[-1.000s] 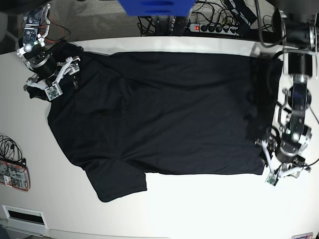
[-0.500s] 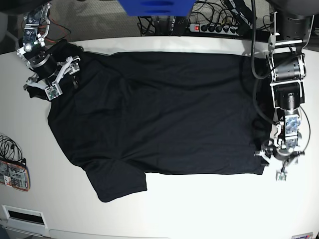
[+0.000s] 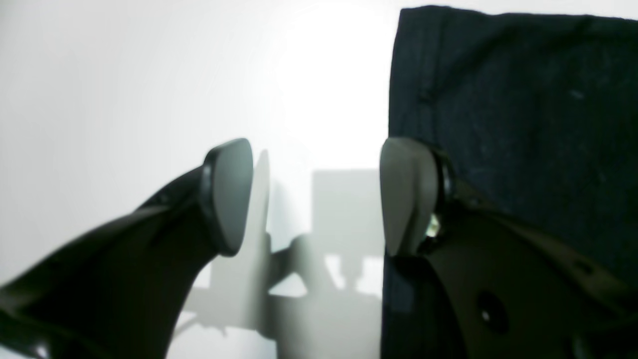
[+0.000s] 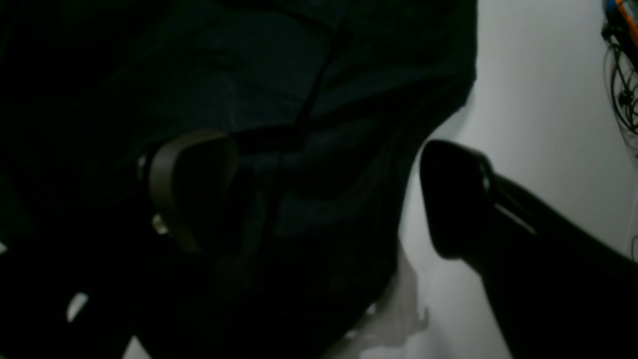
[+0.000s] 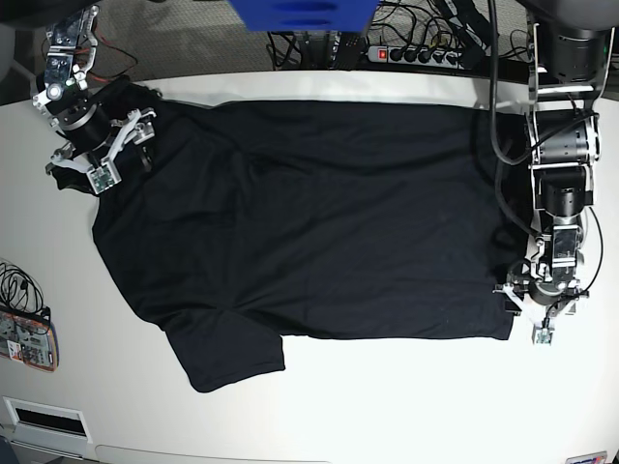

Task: Fold the T-shirt properly
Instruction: 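Move the left gripper along the shirt side to the hem corner and grasp it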

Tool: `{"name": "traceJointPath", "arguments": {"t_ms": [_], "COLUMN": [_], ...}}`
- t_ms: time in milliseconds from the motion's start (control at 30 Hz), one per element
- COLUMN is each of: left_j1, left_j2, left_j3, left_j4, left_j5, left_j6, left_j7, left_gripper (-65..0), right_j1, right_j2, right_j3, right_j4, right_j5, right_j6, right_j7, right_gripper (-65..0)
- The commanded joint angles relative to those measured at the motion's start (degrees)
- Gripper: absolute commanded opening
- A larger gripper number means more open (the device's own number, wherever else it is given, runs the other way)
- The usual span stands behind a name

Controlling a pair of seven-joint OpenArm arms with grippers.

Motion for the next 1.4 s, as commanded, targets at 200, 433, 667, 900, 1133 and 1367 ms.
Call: {"name": "traceJointPath", "arguments": {"t_ms": [200, 433, 667, 900, 1133, 1367], "left_j1": [-1.8, -1.63, -1.01, -1.01, -0.39, 1.45], "left_j2": [0.61, 0.26, 0.26, 0.7, 2.37, 4.04], "left_j3": [-0.35, 0.09, 0.18, 0.18, 0.09, 0.0], "left_j4": [0.86, 0.95, 3.15, 3.15, 2.71, 1.3], "left_j5": [-6.05, -13.61, -13.7, -14.14, -14.23, -14.23], "left_j6": [0.09, 0.01, 0.01, 0.01, -2.9, -3.51], "left_j7": [-1.77, -1.77, -1.77, -1.77, -1.77, -1.86], "left_gripper": [-26.5, -26.5, -26.5, -26.5, -26.5, -26.5], "right_j1": [0.16, 0.16, 0.16, 0.25, 0.25, 0.25], "right_j2": [0.83, 0.83, 0.92, 0.92, 0.92, 1.01], "right_j3": [0.37, 0.37, 0.37, 0.37, 0.37, 0.37], "right_j4": [0.96, 0.96, 0.79, 0.7, 0.61, 0.7], "right_j5": [0.58, 0.58, 0.67, 0.67, 0.67, 0.67], "right_j6": [-0.15, -0.15, -0.15, -0.15, -0.15, -0.15], "right_j7": [1.35, 1.35, 1.26, 0.91, 1.26, 1.26], "right_gripper": [-8.2, -8.2, -8.2, -8.2, -8.2, -8.2]}}
